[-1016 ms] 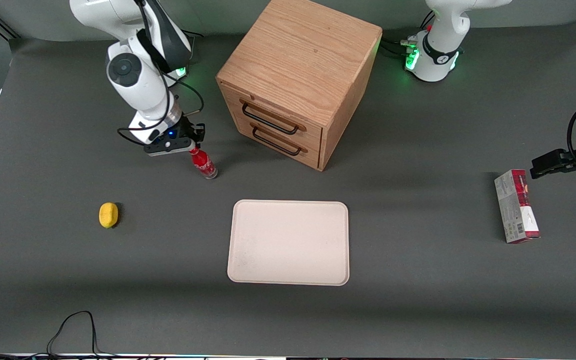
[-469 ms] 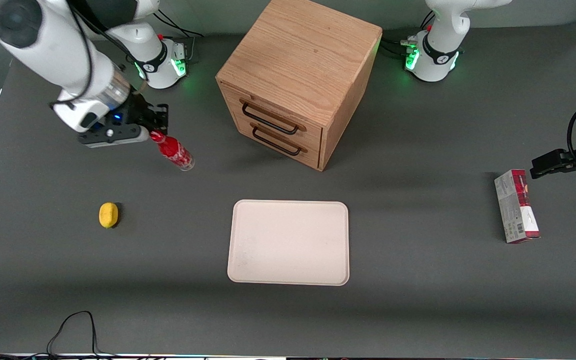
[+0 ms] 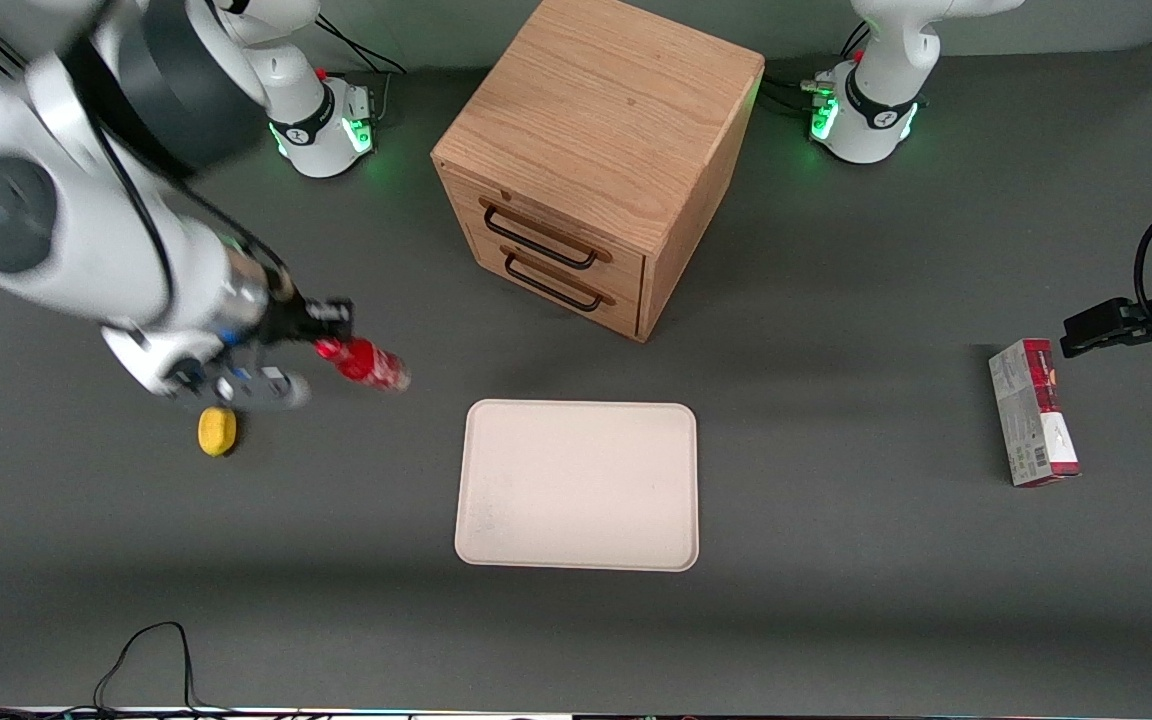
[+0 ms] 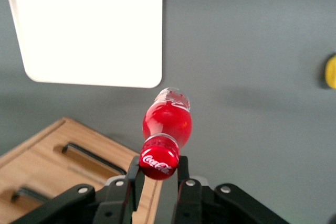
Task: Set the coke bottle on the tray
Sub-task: 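Carry the bottle with the right gripper over the white tray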
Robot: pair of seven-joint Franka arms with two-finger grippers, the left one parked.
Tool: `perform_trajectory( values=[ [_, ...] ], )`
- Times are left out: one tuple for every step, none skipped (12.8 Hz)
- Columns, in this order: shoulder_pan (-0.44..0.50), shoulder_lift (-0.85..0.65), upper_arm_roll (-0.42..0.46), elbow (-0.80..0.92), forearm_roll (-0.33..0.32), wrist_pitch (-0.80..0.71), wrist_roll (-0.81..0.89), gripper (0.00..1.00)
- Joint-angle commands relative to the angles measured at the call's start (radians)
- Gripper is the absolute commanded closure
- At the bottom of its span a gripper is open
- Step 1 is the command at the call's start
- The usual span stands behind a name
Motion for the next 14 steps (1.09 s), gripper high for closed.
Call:
perform_trajectory(
  values=[
    [0.08,0.22,0.001,0.219,-0.072,0.061,0.129,1.0],
    [0.099,0.256,0.001,0.219,-0.101,0.127,0.174,1.0],
    [0.105,0.288,0.001,0.22,-0.108,0.19,0.198,1.0],
    [0.114,0.312,0.0,0.22,-0.109,0.247,0.224,1.0],
    [0.12,0.331,-0.003,0.22,-0.111,0.287,0.237,1.0],
    [0.122,0.346,-0.002,0.22,-0.117,0.316,0.242,1.0],
    [0.122,0.36,-0.003,0.22,-0.117,0.347,0.251,1.0],
    [0.131,0.375,-0.006,0.219,-0.123,0.371,0.254,1.0],
    [0.134,0.392,-0.006,0.219,-0.143,0.393,0.255,1.0],
    [0.134,0.408,-0.006,0.219,-0.154,0.419,0.264,1.0],
    [0.134,0.417,-0.006,0.219,-0.157,0.43,0.274,1.0],
    [0.134,0.42,-0.005,0.219,-0.171,0.431,0.275,1.0],
    [0.134,0.422,-0.005,0.217,-0.174,0.431,0.274,1.0],
    [0.134,0.422,-0.005,0.217,-0.175,0.431,0.274,1.0]
  ],
)
